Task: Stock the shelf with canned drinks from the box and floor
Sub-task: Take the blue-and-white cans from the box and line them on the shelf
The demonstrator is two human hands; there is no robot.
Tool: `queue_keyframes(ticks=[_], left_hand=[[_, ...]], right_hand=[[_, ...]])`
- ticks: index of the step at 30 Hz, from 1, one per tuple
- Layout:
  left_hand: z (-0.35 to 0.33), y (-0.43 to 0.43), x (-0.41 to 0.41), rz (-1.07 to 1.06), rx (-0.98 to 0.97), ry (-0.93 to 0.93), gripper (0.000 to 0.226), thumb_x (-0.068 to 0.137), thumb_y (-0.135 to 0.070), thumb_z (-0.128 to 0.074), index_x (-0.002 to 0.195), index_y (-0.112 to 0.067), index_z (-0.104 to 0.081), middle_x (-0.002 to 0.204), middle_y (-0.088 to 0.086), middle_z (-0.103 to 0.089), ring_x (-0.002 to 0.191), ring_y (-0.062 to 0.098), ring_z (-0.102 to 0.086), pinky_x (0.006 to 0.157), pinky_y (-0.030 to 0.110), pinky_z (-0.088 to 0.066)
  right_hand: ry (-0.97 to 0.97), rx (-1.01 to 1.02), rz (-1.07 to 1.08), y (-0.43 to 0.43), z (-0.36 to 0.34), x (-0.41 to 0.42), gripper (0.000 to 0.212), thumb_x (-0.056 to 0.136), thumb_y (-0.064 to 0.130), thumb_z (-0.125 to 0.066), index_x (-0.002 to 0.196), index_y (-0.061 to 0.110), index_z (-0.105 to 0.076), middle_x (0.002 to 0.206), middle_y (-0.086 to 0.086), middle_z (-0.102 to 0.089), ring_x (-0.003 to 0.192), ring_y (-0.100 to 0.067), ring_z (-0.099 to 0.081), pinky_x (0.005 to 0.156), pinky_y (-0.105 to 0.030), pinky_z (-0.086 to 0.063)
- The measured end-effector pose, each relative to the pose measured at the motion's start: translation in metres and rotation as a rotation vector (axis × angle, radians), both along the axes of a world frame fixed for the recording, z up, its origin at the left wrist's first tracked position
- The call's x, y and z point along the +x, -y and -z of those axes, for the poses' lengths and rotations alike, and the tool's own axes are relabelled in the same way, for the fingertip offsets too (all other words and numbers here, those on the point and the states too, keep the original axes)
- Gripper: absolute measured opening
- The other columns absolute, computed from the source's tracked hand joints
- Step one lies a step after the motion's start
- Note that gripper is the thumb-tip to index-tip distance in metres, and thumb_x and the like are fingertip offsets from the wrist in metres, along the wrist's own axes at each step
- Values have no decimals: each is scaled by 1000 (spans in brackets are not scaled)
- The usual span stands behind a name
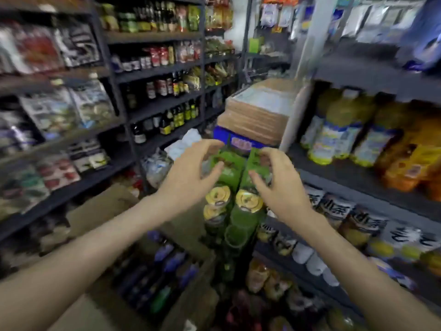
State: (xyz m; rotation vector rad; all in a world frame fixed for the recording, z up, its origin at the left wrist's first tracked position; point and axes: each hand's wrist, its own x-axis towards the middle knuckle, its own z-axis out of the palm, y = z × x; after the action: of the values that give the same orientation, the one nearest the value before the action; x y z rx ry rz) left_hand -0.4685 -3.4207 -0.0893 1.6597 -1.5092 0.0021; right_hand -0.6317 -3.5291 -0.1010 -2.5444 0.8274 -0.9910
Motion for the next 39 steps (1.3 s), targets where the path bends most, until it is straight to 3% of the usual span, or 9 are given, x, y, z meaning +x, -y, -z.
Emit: queue_keyframes(ticks=[3,9,13,19,25,28,30,32,39], left_hand=[[69,-73,48,-126,196,23,39,85,-25,-54,119,-7,-56,110,5,-63,95,6,-56,87,15,-39],[190,-153,153,-264,623,-66,41,91,-26,-56,131,-18,-46,126,2,-53,113,17,-55,93,26,-41],[256,-155,229,-166,876,-21,51,95,-33,-49,142,-22,-33,143,0,-38,125,17,-44,99,31,-42],[352,-158,345,3,936,264,47,96,-36,-48,139,-18,-44,137,5,-49,122,24,-48,100,35,-41],[430,-211,373,-32,1043,259,51,89,-50,-40,129,-23,-56,130,11,-56,121,31,-51,104,48,-38],[450,-222,365,7,1002,267,48,93,-48,-38,127,-21,-58,130,10,-56,124,27,-50,110,51,-27],[454,-223,364,-8,951,253,48,93,-49,-39,126,-19,-59,130,11,-56,125,26,-49,112,50,-23],[456,-221,365,-22,907,228,48,92,-48,-43,125,-17,-60,131,12,-56,126,26,-48,113,50,-24],[460,-218,364,-28,942,202,47,91,-47,-43,123,-17,-62,129,11,-57,125,26,-49,113,48,-23]], right_hand=[[-94,123,-132,-44,61,49,41,90,23,-60,127,7,-48,120,-9,-54,115,-25,-50,96,-33,-39],[-295,353,-327,-115,181,146,41,93,24,-56,131,11,-46,124,-6,-51,118,-21,-50,99,-31,-41],[-524,472,-307,-132,265,208,48,97,27,-47,142,17,-33,139,1,-41,130,-12,-40,102,-22,-35],[-808,505,-261,-115,403,277,53,99,13,-41,148,17,-20,149,-2,-32,139,-16,-28,109,-21,-26],[-1069,421,-257,-77,531,335,60,93,6,-47,148,13,-22,150,-9,-31,137,-26,-30,106,-36,-34],[-1165,209,-435,-62,580,367,65,74,-4,-65,135,6,-46,134,-14,-52,124,-32,-48,97,-38,-44],[-1151,15,-494,-57,606,383,52,53,-3,-68,105,1,-68,100,-18,-68,94,-36,-65,84,-45,-53],[-1089,-83,-505,-52,627,389,34,45,1,-59,77,3,-68,71,-15,-66,68,-33,-66,75,-44,-57],[-924,-110,-415,-73,571,377,15,75,8,-43,75,8,-59,68,-11,-55,64,-28,-58,60,-33,-48]])
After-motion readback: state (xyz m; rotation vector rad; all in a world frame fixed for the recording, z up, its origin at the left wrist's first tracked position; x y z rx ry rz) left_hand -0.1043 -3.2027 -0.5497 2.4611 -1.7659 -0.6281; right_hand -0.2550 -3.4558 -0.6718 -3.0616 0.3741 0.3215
